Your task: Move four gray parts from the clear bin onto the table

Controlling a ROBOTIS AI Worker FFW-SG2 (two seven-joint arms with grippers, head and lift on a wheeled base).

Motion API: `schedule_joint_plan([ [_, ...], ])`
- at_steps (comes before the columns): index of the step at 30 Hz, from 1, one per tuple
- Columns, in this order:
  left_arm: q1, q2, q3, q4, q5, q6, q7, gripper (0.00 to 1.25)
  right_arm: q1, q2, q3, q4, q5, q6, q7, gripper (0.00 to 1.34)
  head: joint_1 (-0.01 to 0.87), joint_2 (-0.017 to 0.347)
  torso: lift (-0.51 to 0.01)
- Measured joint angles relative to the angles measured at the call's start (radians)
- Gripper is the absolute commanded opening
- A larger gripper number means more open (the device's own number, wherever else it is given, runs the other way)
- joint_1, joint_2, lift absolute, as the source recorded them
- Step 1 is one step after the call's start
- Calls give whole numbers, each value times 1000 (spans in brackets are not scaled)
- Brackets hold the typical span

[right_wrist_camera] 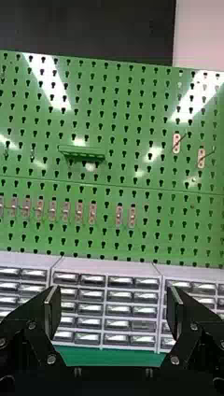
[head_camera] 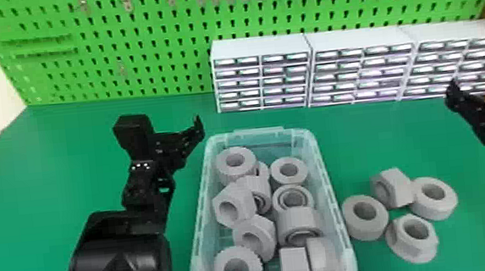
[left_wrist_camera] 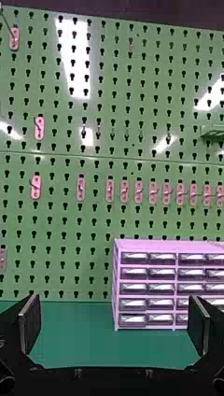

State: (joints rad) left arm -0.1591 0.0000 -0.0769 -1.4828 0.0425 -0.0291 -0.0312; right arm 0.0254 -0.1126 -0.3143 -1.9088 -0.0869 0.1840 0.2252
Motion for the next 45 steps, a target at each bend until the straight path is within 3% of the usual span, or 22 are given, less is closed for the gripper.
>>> schedule_joint_plan([
  [16,-1,0,15,-46,-131,75,1,1149,3,1,3,1,8,1,0,934,693,72,-52],
  [45,7,0,46,-79,-137,86,1,1151,3,-6,33,1,21,17,0,913,693,72,-52],
])
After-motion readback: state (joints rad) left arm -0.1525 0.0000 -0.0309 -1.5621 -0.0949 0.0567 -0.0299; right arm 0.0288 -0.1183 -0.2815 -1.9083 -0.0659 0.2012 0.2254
